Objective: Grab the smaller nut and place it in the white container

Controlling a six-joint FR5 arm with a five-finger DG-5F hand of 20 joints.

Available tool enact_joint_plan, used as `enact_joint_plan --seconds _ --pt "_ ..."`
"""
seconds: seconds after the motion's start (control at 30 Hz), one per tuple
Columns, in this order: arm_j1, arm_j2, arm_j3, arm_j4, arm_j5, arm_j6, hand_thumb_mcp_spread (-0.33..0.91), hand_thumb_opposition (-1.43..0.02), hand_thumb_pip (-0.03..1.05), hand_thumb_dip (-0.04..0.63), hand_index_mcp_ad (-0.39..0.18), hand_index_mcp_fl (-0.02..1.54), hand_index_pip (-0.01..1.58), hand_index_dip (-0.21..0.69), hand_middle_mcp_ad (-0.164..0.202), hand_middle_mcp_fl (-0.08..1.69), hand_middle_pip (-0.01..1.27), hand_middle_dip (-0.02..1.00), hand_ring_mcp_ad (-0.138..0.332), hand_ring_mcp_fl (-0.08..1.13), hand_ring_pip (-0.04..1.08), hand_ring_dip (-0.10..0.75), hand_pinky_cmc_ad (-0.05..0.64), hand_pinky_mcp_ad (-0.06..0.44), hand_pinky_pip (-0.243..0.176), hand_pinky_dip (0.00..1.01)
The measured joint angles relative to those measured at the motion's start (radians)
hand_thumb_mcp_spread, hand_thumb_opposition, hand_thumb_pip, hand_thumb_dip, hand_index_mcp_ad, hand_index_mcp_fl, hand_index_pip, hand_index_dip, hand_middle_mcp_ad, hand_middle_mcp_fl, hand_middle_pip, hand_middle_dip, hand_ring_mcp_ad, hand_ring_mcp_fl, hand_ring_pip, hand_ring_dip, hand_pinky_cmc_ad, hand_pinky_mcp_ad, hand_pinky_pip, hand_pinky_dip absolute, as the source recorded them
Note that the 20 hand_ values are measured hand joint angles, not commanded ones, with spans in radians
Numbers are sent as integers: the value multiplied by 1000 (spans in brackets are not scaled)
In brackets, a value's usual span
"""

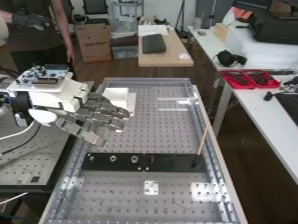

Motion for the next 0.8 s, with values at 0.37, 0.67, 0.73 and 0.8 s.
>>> enact_joint_plan --seconds 0.37,0.67,0.73,0.8 --pt "-87 -84 -38 113 -152 -72 305 -803 726 141 -103 24 1126 94 58 -12 126 239 175 -3 80 115 429 328 -91 206" --pt "-109 -133 -42 143 -207 -130 340 -817 726 150 -126 23 1349 94 52 -12 126 239 176 -3 80 113 415 328 -82 190" --pt "-112 -143 -42 153 -213 -137 340 -820 726 164 -124 19 1372 94 52 -14 124 239 176 -3 80 113 414 328 -75 190" --pt "-115 -155 -43 167 -220 -143 340 -819 726 164 -134 19 1400 94 52 -14 126 239 169 -3 80 115 417 330 -75 178"
